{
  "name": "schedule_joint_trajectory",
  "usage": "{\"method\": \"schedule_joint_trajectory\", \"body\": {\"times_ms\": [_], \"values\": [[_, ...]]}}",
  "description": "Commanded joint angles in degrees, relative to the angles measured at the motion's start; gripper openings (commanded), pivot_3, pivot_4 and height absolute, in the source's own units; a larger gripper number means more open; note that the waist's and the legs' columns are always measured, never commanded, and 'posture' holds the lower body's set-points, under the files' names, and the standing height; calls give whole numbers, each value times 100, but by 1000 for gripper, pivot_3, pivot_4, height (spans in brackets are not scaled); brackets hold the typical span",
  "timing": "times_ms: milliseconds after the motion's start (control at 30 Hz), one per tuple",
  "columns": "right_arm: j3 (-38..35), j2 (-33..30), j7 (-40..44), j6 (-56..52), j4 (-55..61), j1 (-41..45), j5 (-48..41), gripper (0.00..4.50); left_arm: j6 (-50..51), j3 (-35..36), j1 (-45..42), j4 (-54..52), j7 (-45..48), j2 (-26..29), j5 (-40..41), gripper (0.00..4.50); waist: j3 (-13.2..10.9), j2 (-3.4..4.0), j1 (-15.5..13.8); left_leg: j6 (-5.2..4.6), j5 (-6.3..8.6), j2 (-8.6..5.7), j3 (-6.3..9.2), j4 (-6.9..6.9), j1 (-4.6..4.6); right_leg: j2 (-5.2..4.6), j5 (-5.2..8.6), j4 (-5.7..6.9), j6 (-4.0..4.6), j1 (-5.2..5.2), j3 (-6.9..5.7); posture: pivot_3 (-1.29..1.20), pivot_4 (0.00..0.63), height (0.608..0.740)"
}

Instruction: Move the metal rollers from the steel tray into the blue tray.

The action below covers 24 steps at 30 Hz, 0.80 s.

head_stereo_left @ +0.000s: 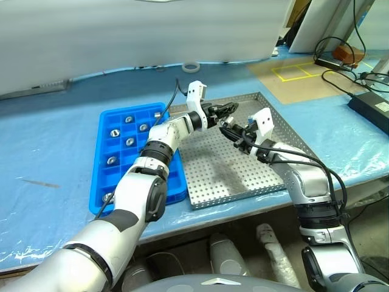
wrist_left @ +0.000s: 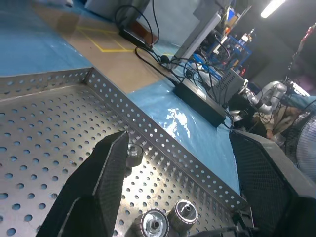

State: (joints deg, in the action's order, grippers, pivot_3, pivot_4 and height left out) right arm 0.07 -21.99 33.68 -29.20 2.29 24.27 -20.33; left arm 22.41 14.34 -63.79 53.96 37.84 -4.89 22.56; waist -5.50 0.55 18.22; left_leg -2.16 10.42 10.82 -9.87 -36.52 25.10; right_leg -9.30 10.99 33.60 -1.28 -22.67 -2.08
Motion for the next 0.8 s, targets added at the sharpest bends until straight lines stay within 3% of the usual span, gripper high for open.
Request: {"method": "schedule_joint_trajectory", "body": {"times_ms": [33, 100, 133, 267, 367, 467, 633, 800], "values": [[-271, -21, 19, 239, 108, 174, -91, 697, -464, -7, 246, -718, 187, 249, 46, 3408, 0, 0, -10, 1, 0, 1, 0, 0, -3, 1, 0, 3, 0, 0, 0, -488, 0, 740], [-263, -21, 54, 299, -40, 261, -49, 697, -529, -62, 481, -1090, 252, 318, 73, 3408, 1, -1, -33, 2, -1, 1, 0, -1, -4, 6, 0, 8, 0, 0, -1, -471, 0, 740], [-230, -31, 90, 331, -134, 315, -7, 697, -549, -16, 590, -1311, 248, 344, 163, 3408, 1, -1, -49, 2, -1, 2, 0, -2, -5, 6, 0, 10, 0, 2, -2, -471, 150, 740], [-175, 21, 206, 558, -639, 694, 89, 697, -475, 118, 1166, -2517, 275, 494, 543, 3408, -103, -54, -163, 15, -5, 1, -3, -1, 31, 6, -4, 12, 6, -41, -1, -378, 150, 740], [28, 175, 765, 583, -824, 1115, -112, 697, -648, -485, 2196, -3701, 504, 903, 116, 3408, -121, -62, -222, 16, -5, 5, -3, 7, 30, 6, -5, 10, 8, -47, -2, -313, 150, 740], [407, 398, 1323, 623, -1012, 1384, -109, 697, -600, -392, 3040, -4637, 456, 1284, 265, 3408, -128, -64, -389, 4, -17, 17, -2, 38, 27, 13, -4, 7, 8, -57, -19, -238, 150, 740], [887, 810, 1498, 983, -1791, 1838, 373, 697, -276, -8, 4121, -5857, 254, 1944, 600, 3408, -164, -65, -981, 43, -41, 101, 2, 64, 30, 73, 2, 12, 14, -74, -50, -140, 150, 740], [1462, 1128, 1734, 1635, -2667, 2259, 985, 697, -59, 295, 5115, -6796, -20, 2347, 837, 3408, -186, -52, -1645, 165, -89, 105, -6, 187, -29, 106, 10, 17, 29, -85, -35, -60, 150, 740]]}}
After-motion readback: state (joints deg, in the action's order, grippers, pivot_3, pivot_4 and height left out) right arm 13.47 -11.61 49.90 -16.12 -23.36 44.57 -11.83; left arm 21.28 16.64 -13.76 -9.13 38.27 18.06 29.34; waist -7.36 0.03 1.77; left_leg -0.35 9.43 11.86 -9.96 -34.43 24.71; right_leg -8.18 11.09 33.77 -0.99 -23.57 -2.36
